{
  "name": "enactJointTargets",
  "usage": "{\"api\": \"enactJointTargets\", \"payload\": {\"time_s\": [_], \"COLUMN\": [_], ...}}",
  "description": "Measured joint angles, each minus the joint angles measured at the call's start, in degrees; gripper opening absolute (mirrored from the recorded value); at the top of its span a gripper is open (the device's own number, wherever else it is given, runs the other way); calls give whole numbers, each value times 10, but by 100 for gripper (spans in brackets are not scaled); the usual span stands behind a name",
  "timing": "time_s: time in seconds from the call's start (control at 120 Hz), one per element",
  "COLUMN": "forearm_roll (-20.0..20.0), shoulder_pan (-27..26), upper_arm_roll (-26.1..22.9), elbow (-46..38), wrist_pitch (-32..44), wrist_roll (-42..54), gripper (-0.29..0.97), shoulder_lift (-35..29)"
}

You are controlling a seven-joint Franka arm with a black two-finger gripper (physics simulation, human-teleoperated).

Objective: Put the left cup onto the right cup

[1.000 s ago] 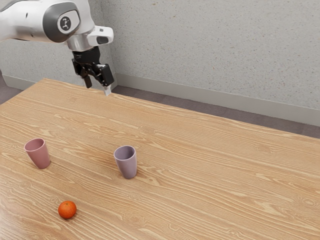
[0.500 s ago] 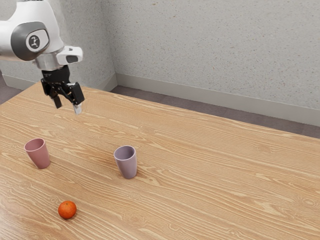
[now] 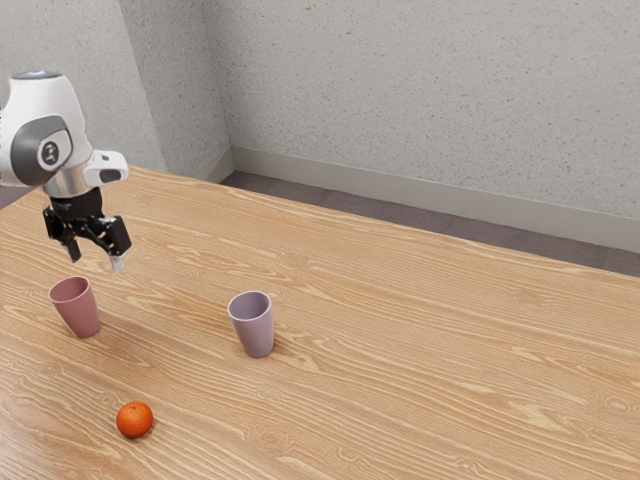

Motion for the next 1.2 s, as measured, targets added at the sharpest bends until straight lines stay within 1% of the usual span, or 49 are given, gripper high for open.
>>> {"api": "enactJointTargets", "payload": {"time_s": [0.183, 0.333, 0.675, 0.933, 0.983, 1.108, 1.2], "forearm_roll": [1, 1, -2, -5, -5, -6, -6], "shoulder_pan": [32, 52, 68, 71, 78, 82, 82], "upper_arm_roll": [0, 1, 0, 0, 0, 0, 0], "elbow": [10, 19, 36, 37, 37, 37, 37], "wrist_pitch": [41, 66, 113, 136, 138, 139, 138], "wrist_roll": [3, 6, 11, 14, 14, 15, 16], "gripper": [68, 68, 68, 68, 62, 29, 12], "shoulder_lift": [67, 102, 165, 199, 201, 201, 200]}}
